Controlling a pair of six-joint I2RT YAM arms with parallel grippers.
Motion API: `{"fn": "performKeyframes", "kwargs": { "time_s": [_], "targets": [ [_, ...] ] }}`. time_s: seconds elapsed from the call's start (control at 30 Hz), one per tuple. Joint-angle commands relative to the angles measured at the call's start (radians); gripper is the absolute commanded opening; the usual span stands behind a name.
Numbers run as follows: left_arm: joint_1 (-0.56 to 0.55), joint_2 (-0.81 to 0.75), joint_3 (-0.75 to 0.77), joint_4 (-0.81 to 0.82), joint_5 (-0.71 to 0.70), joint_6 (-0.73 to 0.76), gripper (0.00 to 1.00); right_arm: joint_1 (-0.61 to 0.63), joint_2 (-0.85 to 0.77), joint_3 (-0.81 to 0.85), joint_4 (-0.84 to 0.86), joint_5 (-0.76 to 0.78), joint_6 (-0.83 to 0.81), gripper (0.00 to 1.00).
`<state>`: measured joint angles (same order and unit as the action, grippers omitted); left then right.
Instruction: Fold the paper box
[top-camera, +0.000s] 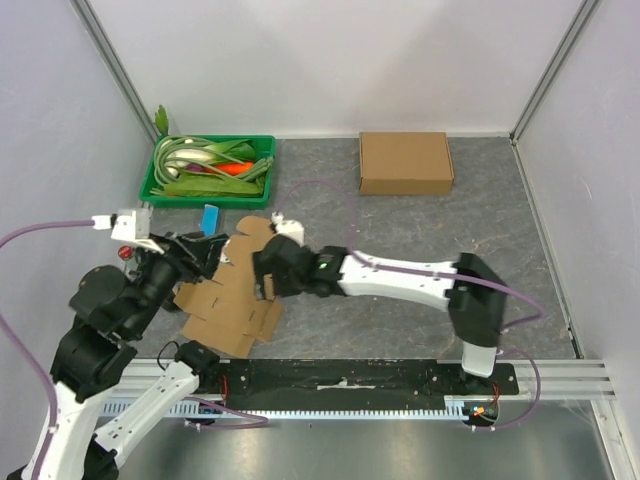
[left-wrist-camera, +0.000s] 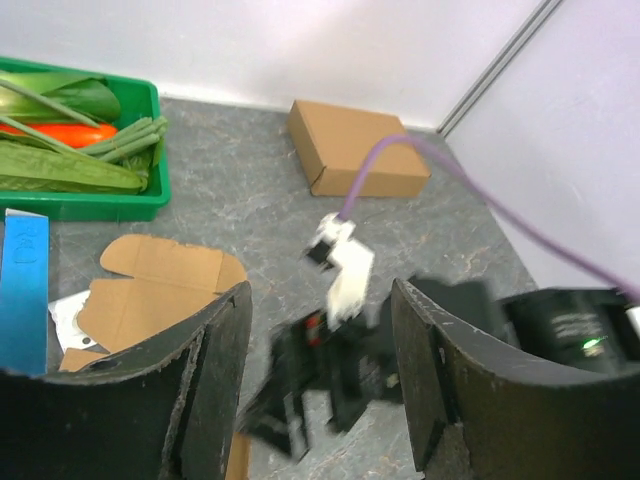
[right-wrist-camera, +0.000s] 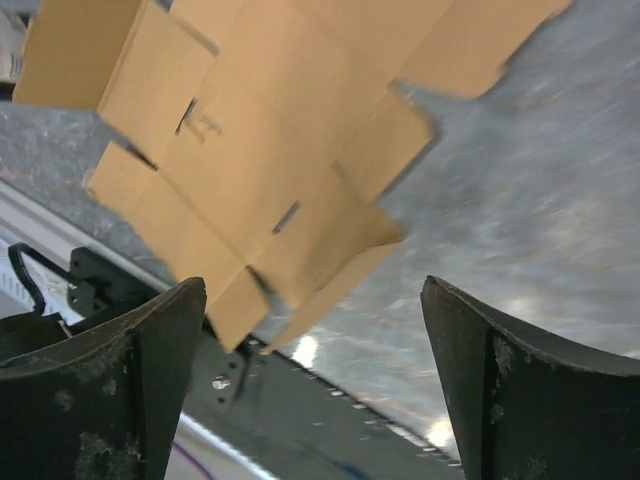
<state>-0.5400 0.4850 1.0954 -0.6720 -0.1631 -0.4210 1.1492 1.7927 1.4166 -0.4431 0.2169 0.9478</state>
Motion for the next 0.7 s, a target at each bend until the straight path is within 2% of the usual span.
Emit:
{"fn": "performKeyframes", "kwargs": {
  "time_s": [0.0, 0.07, 0.2, 0.27, 0.33, 0.37, 0.47, 0.5, 0.57, 0.6, 0.67],
  "targets": [
    [0.002, -0.055, 0.047, -0.106, -0.01, -0.051, 0.64, 0.096, 0.115, 0.128, -0.249, 0.108, 0.373, 0.95],
    [0.002, -0.069, 0.054, -0.121, 0.023, -0.059, 0.64, 0.104, 0.145, 0.101, -0.223, 0.067, 0.428, 0.93],
    [0.002, -0.079, 0.067, -0.147, 0.05, -0.049, 0.63, 0.124, 0.23, 0.117, -0.221, 0.01, 0.486, 0.65],
    [0.002, -0.071, 0.075, -0.153, 0.051, -0.03, 0.64, 0.13, 0.232, 0.101, -0.181, 0.004, 0.496, 0.59],
    [0.002, -0.051, 0.058, -0.149, 0.062, -0.025, 0.63, 0.118, 0.228, 0.07, -0.169, 0.029, 0.48, 0.49],
    [0.002, -0.04, 0.049, -0.141, 0.072, -0.022, 0.63, 0.098, 0.22, 0.052, -0.16, 0.027, 0.48, 0.34],
    [0.003, 0.004, 0.0, -0.106, 0.129, -0.047, 0.63, 0.038, 0.121, -0.098, -0.082, 0.015, 0.457, 0.0],
    [0.003, 0.01, -0.02, -0.074, 0.143, -0.059, 0.63, 0.024, 0.015, -0.222, -0.025, 0.027, 0.45, 0.0],
    [0.002, 0.033, -0.089, -0.037, 0.158, -0.111, 0.68, -0.012, -0.129, -0.364, 0.035, 0.071, 0.406, 0.0],
    [0.003, 0.043, -0.112, -0.022, 0.18, -0.136, 0.69, -0.026, -0.292, -0.486, 0.059, 0.102, 0.393, 0.0],
    [0.003, 0.059, -0.196, 0.038, 0.186, -0.253, 0.74, -0.099, -0.456, -0.586, 0.064, 0.166, 0.372, 0.0]
  ]
}}
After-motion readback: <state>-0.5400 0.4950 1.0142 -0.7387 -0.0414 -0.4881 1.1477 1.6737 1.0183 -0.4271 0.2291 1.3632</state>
